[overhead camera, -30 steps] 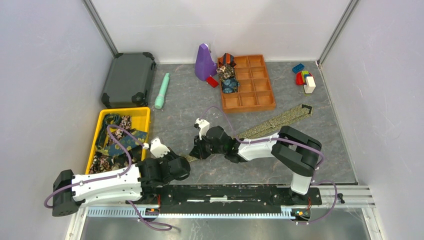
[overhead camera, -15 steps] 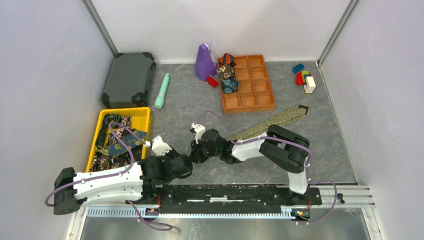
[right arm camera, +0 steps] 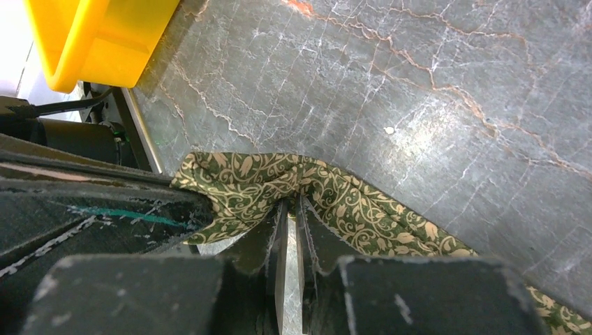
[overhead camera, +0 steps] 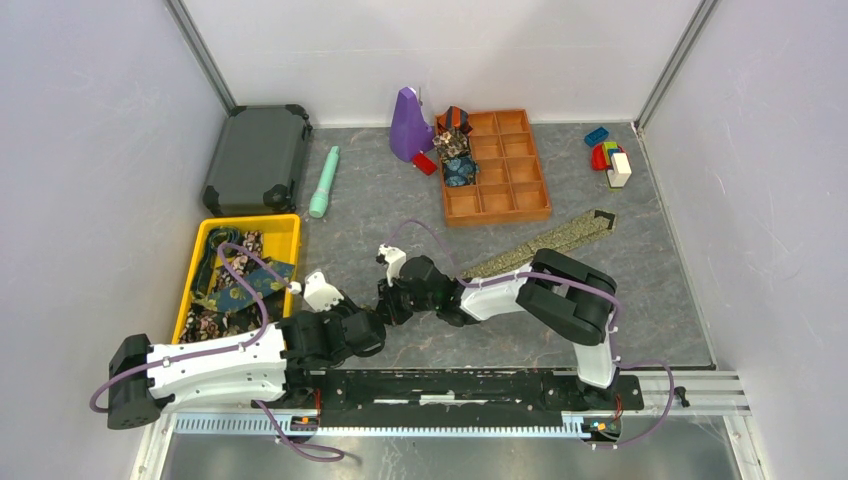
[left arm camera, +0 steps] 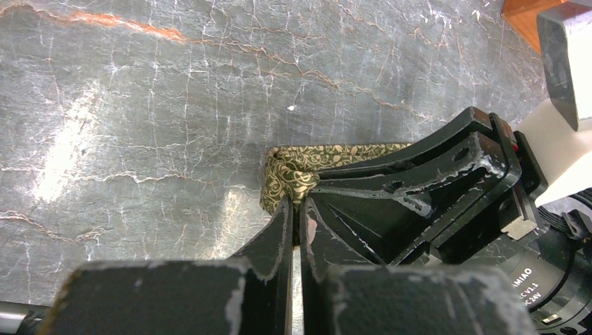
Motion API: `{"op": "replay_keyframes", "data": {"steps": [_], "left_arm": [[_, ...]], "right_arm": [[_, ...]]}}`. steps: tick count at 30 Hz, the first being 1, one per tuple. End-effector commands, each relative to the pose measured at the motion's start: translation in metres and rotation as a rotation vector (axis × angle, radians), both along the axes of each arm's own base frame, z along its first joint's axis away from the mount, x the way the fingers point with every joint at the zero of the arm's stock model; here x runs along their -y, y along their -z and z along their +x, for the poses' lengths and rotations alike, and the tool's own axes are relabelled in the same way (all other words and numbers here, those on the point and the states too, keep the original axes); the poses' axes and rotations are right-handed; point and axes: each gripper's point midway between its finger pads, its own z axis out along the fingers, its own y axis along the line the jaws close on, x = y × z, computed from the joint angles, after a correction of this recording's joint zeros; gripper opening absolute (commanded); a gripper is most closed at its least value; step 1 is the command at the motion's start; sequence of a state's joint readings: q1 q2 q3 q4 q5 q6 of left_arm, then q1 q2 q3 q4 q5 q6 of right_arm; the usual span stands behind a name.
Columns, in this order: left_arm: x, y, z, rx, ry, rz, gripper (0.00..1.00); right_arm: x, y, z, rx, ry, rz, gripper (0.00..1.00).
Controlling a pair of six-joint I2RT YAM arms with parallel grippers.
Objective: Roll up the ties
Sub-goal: Roll the tie at the center of the board.
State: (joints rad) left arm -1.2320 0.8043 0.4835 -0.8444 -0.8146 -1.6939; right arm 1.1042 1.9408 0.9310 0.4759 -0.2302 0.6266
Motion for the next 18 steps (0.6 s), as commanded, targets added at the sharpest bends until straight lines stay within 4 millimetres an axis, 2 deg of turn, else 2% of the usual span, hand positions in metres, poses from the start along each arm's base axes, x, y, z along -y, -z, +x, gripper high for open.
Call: {"op": "replay_keyframes", "data": {"steps": [1, 11, 18], "left_arm": [[-0.003, -0.015, 0.008, 0.059, -0.029, 0.002, 0.02], [-0.01, -0.002, 0.004, 0.043, -0.038, 0.0, 0.02], [-0.012, -0.004, 0.005, 0.052, -0.038, 0.003, 0.02]], "right_arm": [[-0.02, -0.017, 0.003, 0.024, -0.028, 0.074, 0.14], [-0.015, -0.025, 0.009, 0.039, -0.011, 0.071, 0.14], [-0.023, -0.028, 0.007, 0.024, -0.026, 0.095, 0.14]]}}
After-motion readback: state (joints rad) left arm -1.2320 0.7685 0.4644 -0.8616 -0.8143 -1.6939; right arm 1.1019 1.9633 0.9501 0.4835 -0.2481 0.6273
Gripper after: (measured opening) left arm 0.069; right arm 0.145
